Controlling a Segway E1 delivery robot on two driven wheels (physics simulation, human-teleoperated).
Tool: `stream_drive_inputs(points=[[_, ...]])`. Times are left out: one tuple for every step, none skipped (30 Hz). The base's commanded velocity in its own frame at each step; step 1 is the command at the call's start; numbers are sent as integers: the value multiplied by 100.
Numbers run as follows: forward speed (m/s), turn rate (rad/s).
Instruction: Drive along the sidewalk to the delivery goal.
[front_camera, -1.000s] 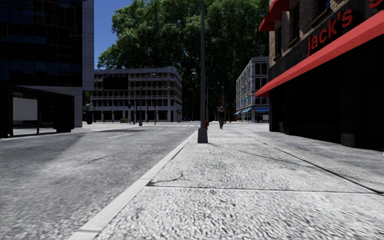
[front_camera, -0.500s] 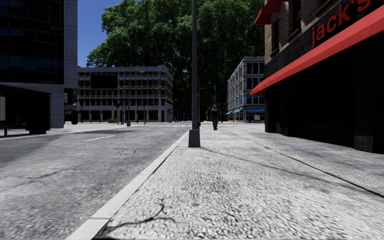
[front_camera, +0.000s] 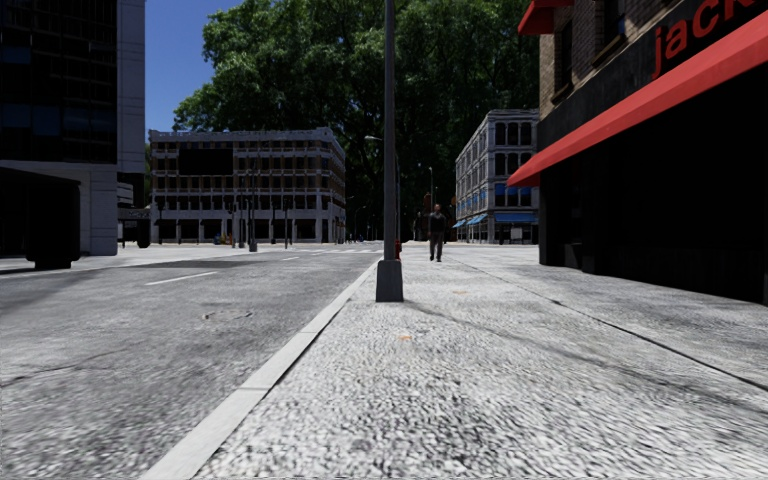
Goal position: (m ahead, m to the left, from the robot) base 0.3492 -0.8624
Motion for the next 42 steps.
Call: stream_drive_inputs(points=[[0,0],[0,0],[0,0],[0,0],[0,0],[0,0],[0,0],[0,0],[0,0],[0,0],[0,0],[0,0],[0,0],[0,0],[0,-5],[0,-5],[0,-16],[0,-20],[0,-21],[0,-21],[0,0],[0,0],[0,0],[0,0],[0,0],[0,0],[0,0],[0,0],[0,0],[0,0],[0,0],[0,0],[0,0],[0,0],[0,0],[0,0],[0,0],[0,0],[0,0],[0,0],[0,0],[0,0]])
